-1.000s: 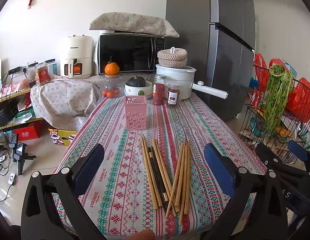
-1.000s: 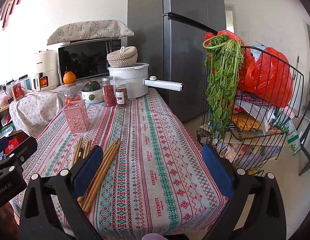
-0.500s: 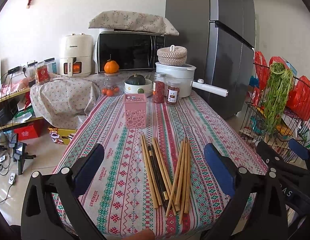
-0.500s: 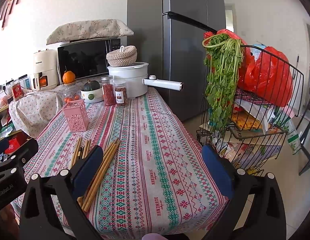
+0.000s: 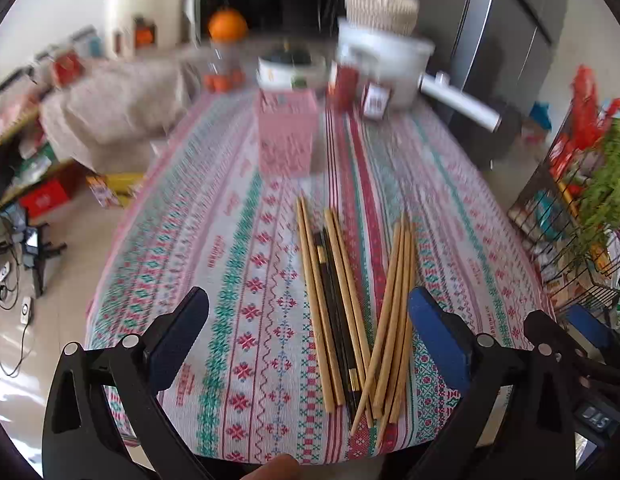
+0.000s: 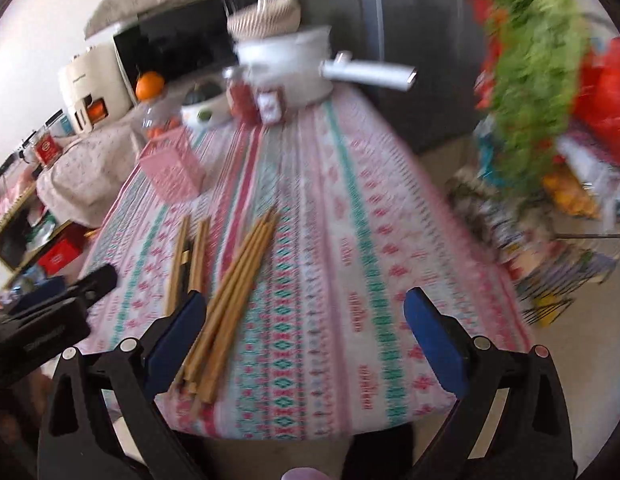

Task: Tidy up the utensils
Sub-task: 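Lower both tools toward the bamboo chopsticks beside the pink basket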

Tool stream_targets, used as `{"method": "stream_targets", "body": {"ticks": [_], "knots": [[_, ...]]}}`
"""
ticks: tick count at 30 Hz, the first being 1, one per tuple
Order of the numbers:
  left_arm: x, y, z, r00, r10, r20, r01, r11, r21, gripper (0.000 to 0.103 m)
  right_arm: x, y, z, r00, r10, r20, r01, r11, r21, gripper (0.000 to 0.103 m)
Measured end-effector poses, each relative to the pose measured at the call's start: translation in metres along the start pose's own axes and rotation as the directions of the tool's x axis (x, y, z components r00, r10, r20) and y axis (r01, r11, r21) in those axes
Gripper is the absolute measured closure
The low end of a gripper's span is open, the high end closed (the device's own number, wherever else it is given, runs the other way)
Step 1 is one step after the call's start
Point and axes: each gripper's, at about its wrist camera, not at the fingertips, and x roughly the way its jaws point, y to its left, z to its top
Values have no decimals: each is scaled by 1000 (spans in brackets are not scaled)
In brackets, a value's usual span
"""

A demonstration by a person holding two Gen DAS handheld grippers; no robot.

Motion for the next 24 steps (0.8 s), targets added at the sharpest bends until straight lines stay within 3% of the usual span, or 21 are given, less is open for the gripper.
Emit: {"method": "stream_targets", "body": {"ticks": [3, 5, 7, 11, 14, 16, 20, 24], "knots": [[28, 6, 28, 991, -9, -134, 8, 1000, -5, 7, 24, -4, 26, 990, 87, -115, -79, 994, 79, 7], [40, 11, 43, 989, 7, -151, -10, 1000, -18, 7, 39, -6, 42, 978, 126, -166, -105, 986, 129, 7], [50, 14, 55, 984, 20, -179, -25, 999, -27, 7, 54, -6, 58, 970, 130, -204, -102, 985, 141, 7], [91, 27, 75, 956, 31, -293, -56, 995, -77, 7, 86, -8, 80, 955, 132, -264, -90, 982, 165, 7], [119, 33, 80, 940, 65, -336, -105, 989, -104, 10, 110, -15, 85, 936, 171, -308, -102, 969, 227, 7], [132, 36, 81, 931, 79, -357, -125, 986, -108, 18, 125, -18, 81, 924, 186, -335, -106, 964, 244, 7], [149, 41, 83, 917, 92, -389, -144, 984, -106, 19, 140, -18, 79, 894, 245, -376, -137, 947, 290, 7], [156, 42, 86, 913, 133, -387, -178, 980, -84, 23, 144, -19, 77, 892, 243, -382, -130, 945, 299, 7]]}}
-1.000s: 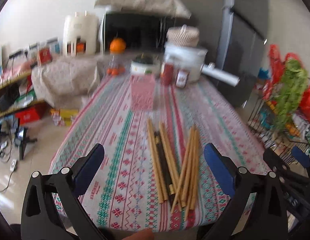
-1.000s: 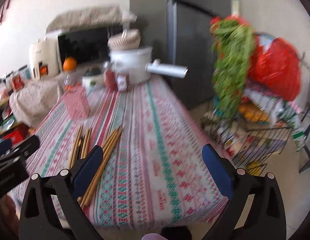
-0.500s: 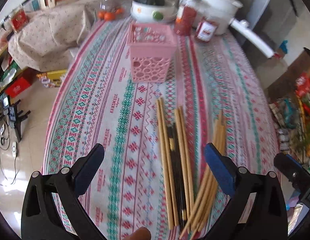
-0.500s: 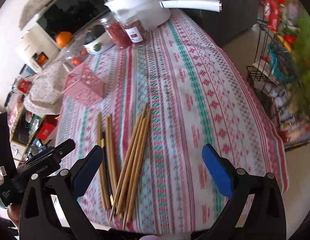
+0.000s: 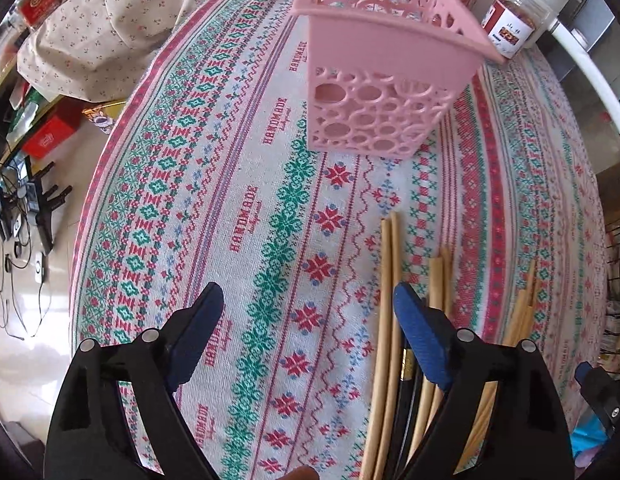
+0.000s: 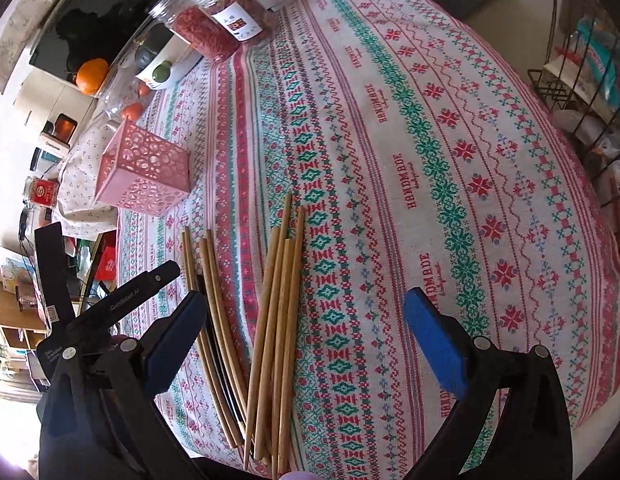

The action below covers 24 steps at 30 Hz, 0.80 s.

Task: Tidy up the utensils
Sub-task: 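Lower both tools toward the bamboo chopsticks beside the pink basket, then close the left tool on one bamboo chopstick while the right tool grasps another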

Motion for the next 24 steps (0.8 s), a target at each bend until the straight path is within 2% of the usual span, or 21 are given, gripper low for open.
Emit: {"method": "stream_targets", "body": {"ticks": [3, 9, 11, 14, 22, 24], "knots": [[6, 0, 2, 1000, -2, -10, 2, 1000, -1, 27, 3, -4, -1, 1000, -7, -7, 7, 1000, 9, 7], [10, -8, 5, 1000, -20, -19, 20, 1000, 0, 28, 5, -15, -2, 999, -35, -7, 35, 999, 38, 7], [11, -12, 3, 1000, -13, -22, 13, 1000, 10, 28, 6, -16, -2, 999, -42, -10, 42, 998, 42, 7], [11, -22, -4, 1000, 22, -22, -21, 999, 39, 35, 5, -17, -3, 999, -50, -17, 51, 998, 35, 7], [-2, -47, -22, 999, -18, 27, 15, 995, 95, 75, 16, -9, -1, 999, -40, -35, 43, 997, 71, 7], [-4, -42, -24, 999, -23, 31, 20, 995, 96, 95, 21, -4, -3, 998, -44, -35, 46, 996, 77, 9]]}}
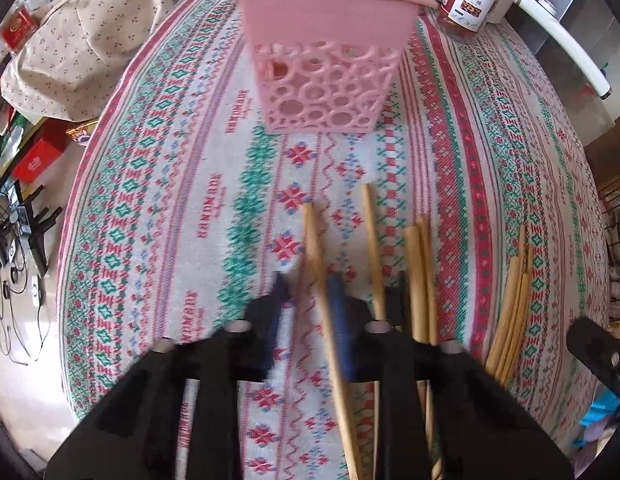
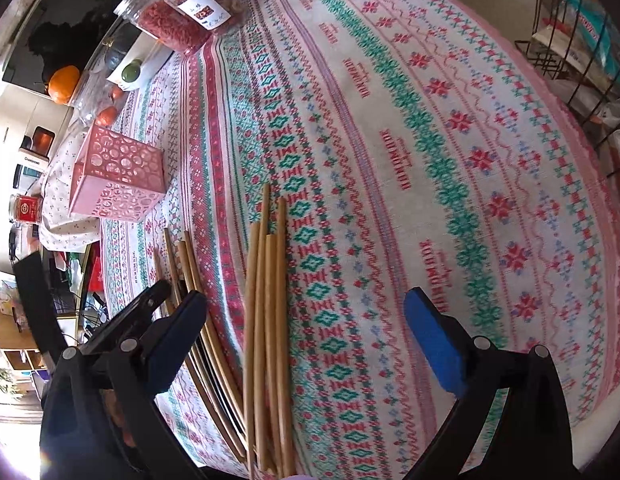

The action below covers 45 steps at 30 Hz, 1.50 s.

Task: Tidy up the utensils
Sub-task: 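Close the left tool on one bamboo chopstick while the right tool grasps another, then lift both held chopsticks upright and carry them over the pink basket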

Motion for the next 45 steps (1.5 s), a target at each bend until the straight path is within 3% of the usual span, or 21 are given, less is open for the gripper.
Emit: {"method": "stream_targets", "body": {"ticks": [1, 3, 6, 16, 20, 21, 23, 26, 29, 30, 32, 33, 37, 43, 45], "knots": [[-1, 2, -1, 1000, -5, 2, 5, 1000, 3, 95, 1, 2, -1, 1000, -4, 4, 4, 1000, 3, 12], [-1, 14, -5, 1000, -15, 1, 15, 1000, 8, 97, 6, 9, -2, 999, -31, 9, 31, 999, -10, 36], [-4, 25, -13, 1000, -14, 9, 13, 999, 32, 97, 10, 16, -4, 994, -98, 40, 100, 994, -44, 54], [5, 65, -14, 1000, -31, 0, 31, 999, 32, 96, 27, 35, -9, 977, -196, 80, 205, 971, -121, 62], [6, 66, -16, 1000, -28, 2, 28, 999, 32, 96, 38, 55, -12, 972, -207, 112, 226, 954, -197, 86], [6, 66, -16, 1000, -28, 3, 28, 999, 32, 96, 39, 56, -12, 971, -206, 119, 227, 952, -204, 88], [6, 68, -16, 999, -33, 1, 33, 999, 29, 96, 38, 51, -9, 979, -169, 111, 188, 964, -187, 90], [6, 66, -15, 999, -39, -3, 39, 999, 34, 96, 33, 28, 0, 997, -48, 66, 55, 993, -109, 89], [6, 67, -14, 999, -41, -3, 42, 999, 34, 96, 25, 18, 5, 999, 16, 47, -13, 998, -55, 56], [6, 67, -14, 999, -40, -2, 40, 999, 36, 96, 21, 22, 3, 998, -13, 69, 18, 997, -69, 55], [6, 67, -14, 999, -39, -1, 39, 999, 37, 96, 14, 29, 0, 989, -96, 112, 110, 985, -131, 58], [7, 67, -14, 999, -39, -1, 39, 999, 36, 96, 13, 29, -4, 987, -114, 112, 130, 981, -143, 68], [6, 67, -14, 999, -36, 1, 36, 999, 34, 95, 23, 27, -5, 986, -145, 79, 156, 976, -152, 76], [7, 69, -14, 999, -54, 0, 54, 998, 31, 94, 28, 32, -4, 984, -156, 90, 169, 971, -168, 79], [7, 69, -14, 999, -47, 2, 47, 998, 38, 94, 29, 38, -6, 978, -177, 109, 196, 961, -197, 85]]}}
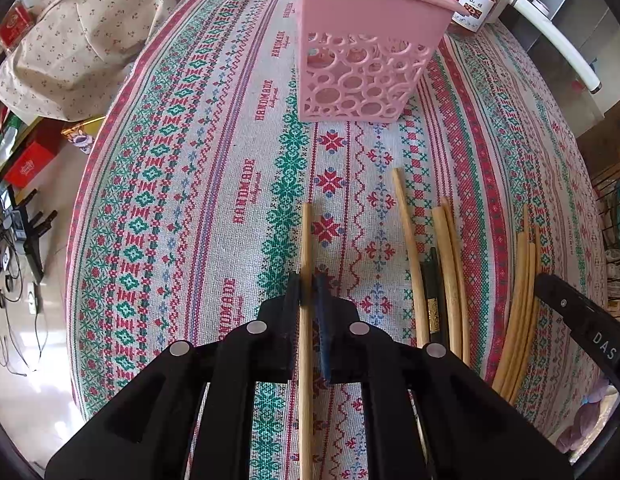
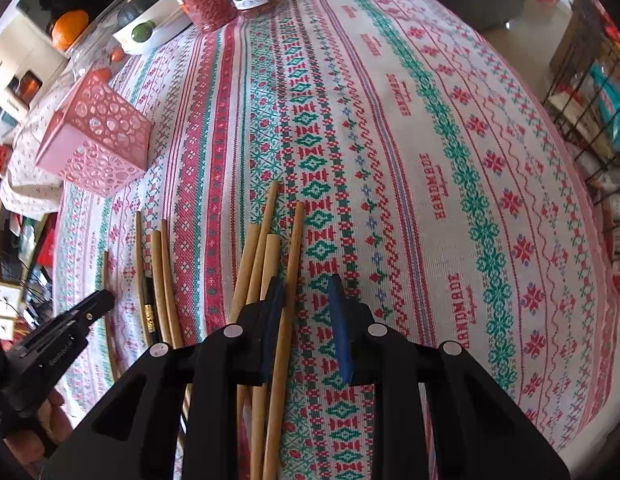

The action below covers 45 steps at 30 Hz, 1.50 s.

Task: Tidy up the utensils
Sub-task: 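Lift both held chopsticks upright and carry them over the pink basket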

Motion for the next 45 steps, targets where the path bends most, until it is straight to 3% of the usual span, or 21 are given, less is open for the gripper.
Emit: {"method": "stream_targets", "body": {"ticks": [2, 4, 8, 11, 14, 19, 22, 27, 31, 35, 40, 45], "knots": [[0, -3, -1, 1000, 14, 5, -14, 1000, 11, 94, 1, 10, -2, 998, -54, 35, 56, 997, -55, 93], [0, -6, -1, 1000, 26, 10, -26, 999, 19, 94, 2, 14, -2, 997, -57, 49, 60, 995, -77, 95], [1, -13, -2, 999, 27, 36, -28, 999, 25, 98, 4, 10, -1, 996, 76, 46, -74, 996, -49, 97], [0, 4, -1, 994, -93, 58, 97, 992, -80, 98, -15, 10, -3, 986, 123, 111, -116, 991, -67, 97], [-17, 18, -3, 976, -174, 135, 190, 974, -121, 98, -52, 8, -6, 957, 198, 212, -181, 979, -94, 97], [-82, 21, -20, 906, -225, 360, 262, 964, -56, 98, -109, 0, -18, 895, 274, 351, -243, 961, -132, 97], [-128, 28, -38, 839, -220, 497, 280, 959, -48, 98, -145, -7, -30, 849, 297, 436, -256, 955, -152, 97], [-178, 38, -56, 759, -169, 629, 278, 957, -79, 98, -190, -17, -37, 784, 345, 516, -310, 938, -155, 97], [-217, 44, -50, 690, -139, 710, 294, 951, -99, 98, -222, -18, -29, 743, 365, 561, -345, 927, -145, 97], [-241, 48, -31, 648, -95, 756, 285, 951, -124, 98, -241, -14, -1, 705, 375, 603, -386, 915, -118, 97], [-266, 47, 11, 602, -107, 792, 320, 940, -117, 98, -253, -2, 38, 653, 398, 645, -432, 895, -114, 97], [-264, 38, 44, 578, -95, 811, 305, 946, -107, 98, -248, 15, 67, 624, 422, 658, -465, 877, -121, 97]]}}
